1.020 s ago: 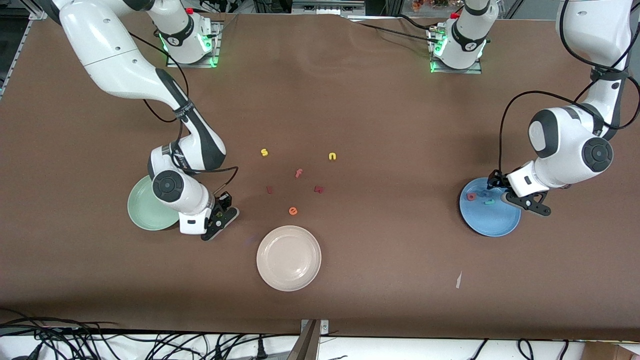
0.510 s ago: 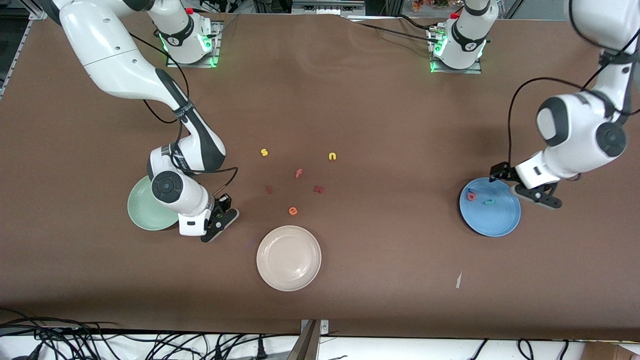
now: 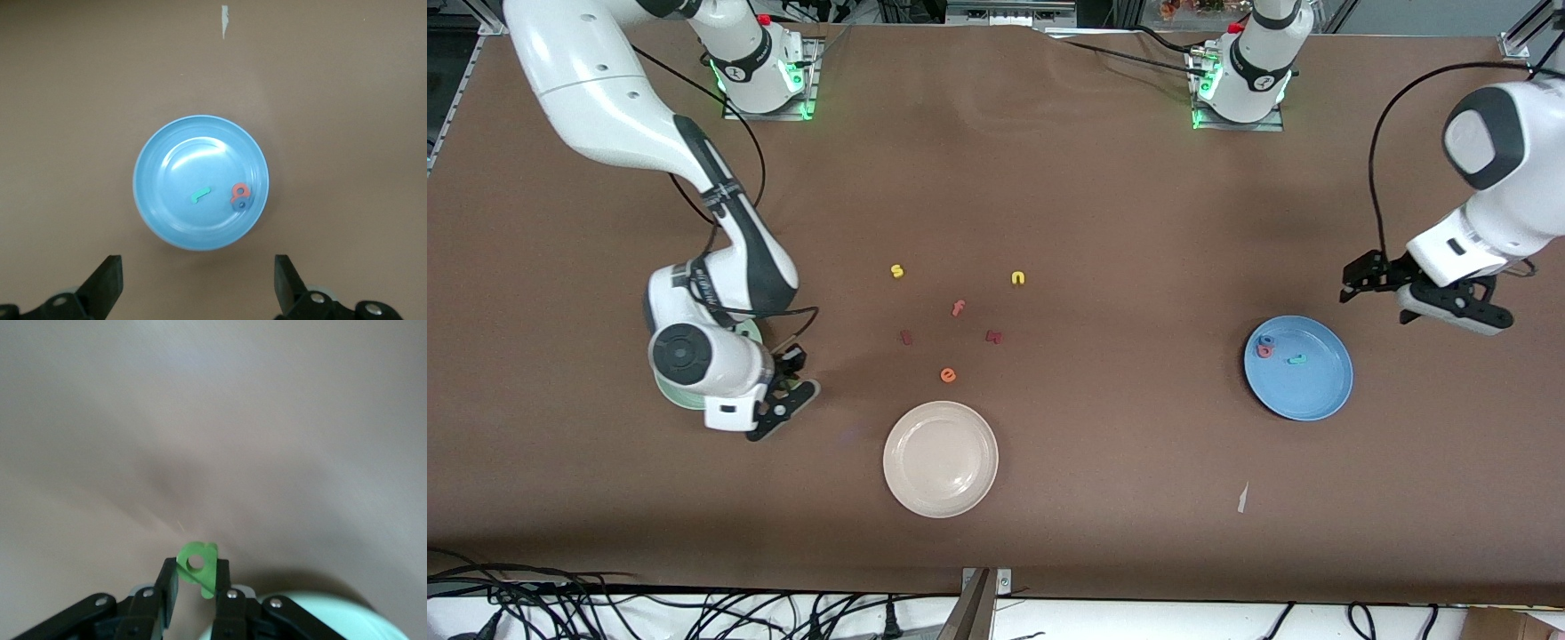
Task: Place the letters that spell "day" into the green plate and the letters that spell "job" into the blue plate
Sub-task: 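Release the blue o on the blue plate while the right gripper places the green a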
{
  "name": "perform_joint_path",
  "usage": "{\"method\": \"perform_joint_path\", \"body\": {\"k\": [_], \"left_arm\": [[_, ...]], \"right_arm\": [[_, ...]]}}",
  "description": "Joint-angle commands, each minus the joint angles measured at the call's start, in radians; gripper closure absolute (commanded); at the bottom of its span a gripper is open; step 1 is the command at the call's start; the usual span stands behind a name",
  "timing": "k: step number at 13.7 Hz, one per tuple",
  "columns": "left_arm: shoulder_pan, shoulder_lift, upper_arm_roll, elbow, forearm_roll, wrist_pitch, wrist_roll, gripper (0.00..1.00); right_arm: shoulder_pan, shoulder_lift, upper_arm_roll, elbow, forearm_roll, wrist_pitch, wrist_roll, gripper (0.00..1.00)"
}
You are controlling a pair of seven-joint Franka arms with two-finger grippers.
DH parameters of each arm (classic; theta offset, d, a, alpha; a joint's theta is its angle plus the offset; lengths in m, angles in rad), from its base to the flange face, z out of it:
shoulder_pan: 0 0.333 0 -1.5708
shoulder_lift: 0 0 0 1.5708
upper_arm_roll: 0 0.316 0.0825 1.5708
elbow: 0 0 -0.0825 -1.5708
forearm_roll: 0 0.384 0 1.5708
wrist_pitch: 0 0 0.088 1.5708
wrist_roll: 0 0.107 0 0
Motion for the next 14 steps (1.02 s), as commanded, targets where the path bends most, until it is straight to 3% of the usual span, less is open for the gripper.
{"method": "perform_joint_path", "body": {"k": [1,3,4,6,10,14], "left_arm": [[0.010,-0.023,-0.010,0.195,0.049,-0.271,-0.114,0.00],[0.008,-0.025,-0.014,0.325,0.094,-0.422,-0.168,0.00],[0.008,-0.025,-0.016,0.370,0.105,-0.473,-0.175,0.00],[0.010,-0.038,-0.013,0.451,0.104,-0.573,-0.178,0.00],[0.018,-0.066,-0.055,0.502,0.099,-0.642,-0.213,0.00],[0.030,-0.058,-0.103,0.518,0.093,-0.644,-0.346,0.00]], "right_arm": [[-0.073,-0.042,-0.005,-0.009,0.012,-0.070,-0.075,0.88],[-0.120,-0.039,-0.008,-0.012,0.012,-0.110,-0.088,0.86],[-0.140,-0.031,-0.007,-0.018,0.014,-0.126,-0.088,0.81],[-0.166,-0.028,-0.005,-0.032,0.020,-0.135,-0.085,0.00],[-0.162,-0.060,0.003,-0.018,0.112,-0.195,-0.042,0.00],[-0.154,-0.141,0.020,-0.020,0.115,-0.273,0.009,0.00]]}}
